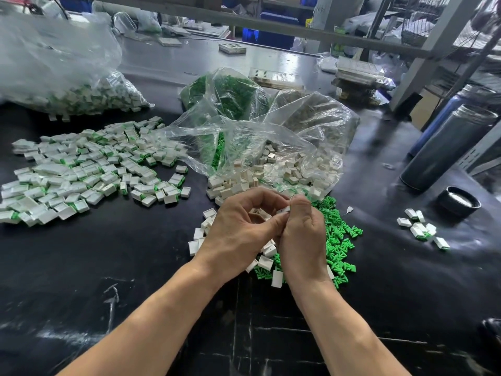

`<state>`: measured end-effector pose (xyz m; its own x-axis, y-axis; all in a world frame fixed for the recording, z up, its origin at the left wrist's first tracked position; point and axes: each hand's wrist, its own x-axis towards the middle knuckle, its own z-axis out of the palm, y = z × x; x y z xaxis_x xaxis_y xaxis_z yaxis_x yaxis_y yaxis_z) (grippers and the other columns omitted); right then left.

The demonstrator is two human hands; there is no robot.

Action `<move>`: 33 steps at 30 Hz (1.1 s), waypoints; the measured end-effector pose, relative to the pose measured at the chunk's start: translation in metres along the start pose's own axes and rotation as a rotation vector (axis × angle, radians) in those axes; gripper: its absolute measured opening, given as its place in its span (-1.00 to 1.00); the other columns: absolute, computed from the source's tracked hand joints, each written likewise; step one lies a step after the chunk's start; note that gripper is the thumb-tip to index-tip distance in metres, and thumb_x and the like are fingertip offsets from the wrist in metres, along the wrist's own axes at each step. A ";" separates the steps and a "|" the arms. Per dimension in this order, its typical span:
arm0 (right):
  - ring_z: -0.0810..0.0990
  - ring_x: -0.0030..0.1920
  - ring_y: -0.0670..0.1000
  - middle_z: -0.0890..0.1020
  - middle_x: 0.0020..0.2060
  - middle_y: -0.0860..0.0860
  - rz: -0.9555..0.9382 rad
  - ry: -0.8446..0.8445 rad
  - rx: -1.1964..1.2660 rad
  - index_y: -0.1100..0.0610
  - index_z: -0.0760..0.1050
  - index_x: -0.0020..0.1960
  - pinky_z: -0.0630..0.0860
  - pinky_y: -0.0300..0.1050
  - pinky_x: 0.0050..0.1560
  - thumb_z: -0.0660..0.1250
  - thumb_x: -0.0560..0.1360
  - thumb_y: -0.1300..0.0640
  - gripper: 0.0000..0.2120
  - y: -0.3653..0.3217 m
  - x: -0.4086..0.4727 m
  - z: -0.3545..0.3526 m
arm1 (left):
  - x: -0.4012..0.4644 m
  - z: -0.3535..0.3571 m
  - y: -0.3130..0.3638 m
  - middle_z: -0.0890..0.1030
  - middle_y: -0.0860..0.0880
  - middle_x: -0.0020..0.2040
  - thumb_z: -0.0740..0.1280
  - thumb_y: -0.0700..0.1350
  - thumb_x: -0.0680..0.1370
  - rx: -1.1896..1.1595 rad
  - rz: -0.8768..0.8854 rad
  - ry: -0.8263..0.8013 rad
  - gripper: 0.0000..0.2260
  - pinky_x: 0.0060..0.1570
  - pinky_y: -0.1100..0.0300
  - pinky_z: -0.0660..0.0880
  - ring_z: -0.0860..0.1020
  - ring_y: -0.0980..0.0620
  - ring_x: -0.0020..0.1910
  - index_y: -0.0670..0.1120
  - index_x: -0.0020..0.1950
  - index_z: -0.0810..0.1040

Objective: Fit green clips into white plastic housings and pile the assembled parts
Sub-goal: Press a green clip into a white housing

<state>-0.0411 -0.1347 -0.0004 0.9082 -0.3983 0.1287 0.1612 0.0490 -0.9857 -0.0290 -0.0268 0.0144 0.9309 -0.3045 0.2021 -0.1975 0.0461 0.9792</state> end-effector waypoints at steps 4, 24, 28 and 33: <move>0.75 -0.04 0.09 0.76 -0.15 0.09 0.009 0.009 0.007 0.01 0.74 -0.18 0.64 0.25 0.13 0.07 0.59 -0.06 -0.52 0.000 -0.001 0.001 | 0.000 -0.001 -0.001 0.70 -0.09 0.07 0.49 -0.21 0.55 -0.003 0.004 0.004 -0.94 0.02 -0.37 0.57 0.63 -0.40 -0.04 -0.13 0.01 0.68; 0.52 -0.39 -0.19 0.58 -0.43 -0.17 -0.056 -0.047 -0.145 -0.08 0.65 -0.21 0.42 -0.22 -0.34 0.05 0.72 -0.19 -0.48 0.002 -0.003 -0.007 | 0.008 -0.011 -0.007 0.72 -0.01 -0.01 0.52 -0.07 0.49 0.015 0.026 0.040 -0.89 -0.02 -0.11 0.64 0.68 -0.12 -0.04 -0.04 -0.01 0.69; 0.49 -0.36 -0.11 0.62 -0.31 -0.04 -0.121 -0.019 -0.164 0.01 0.62 -0.10 0.38 -0.20 -0.35 0.26 0.64 -0.14 -0.70 0.003 0.003 -0.018 | 0.012 -0.023 -0.010 0.72 0.06 -0.09 0.52 -0.06 0.48 0.034 0.038 0.119 -0.89 -0.04 0.22 0.62 0.67 0.10 -0.08 0.03 -0.01 0.69; 0.56 -0.28 -0.06 0.66 -0.24 -0.09 -0.186 -0.110 -0.174 -0.08 0.65 0.00 0.51 -0.19 -0.28 0.46 0.56 -0.02 -0.96 0.002 0.004 -0.020 | 0.013 -0.027 -0.012 0.74 0.05 -0.08 0.52 -0.13 0.50 0.072 0.042 0.113 -0.88 0.00 0.19 0.65 0.70 0.06 -0.06 0.00 0.01 0.70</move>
<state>-0.0452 -0.1547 -0.0038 0.9072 -0.2834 0.3110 0.2692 -0.1774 -0.9466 -0.0059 -0.0053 0.0056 0.9492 -0.1941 0.2476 -0.2548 -0.0127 0.9669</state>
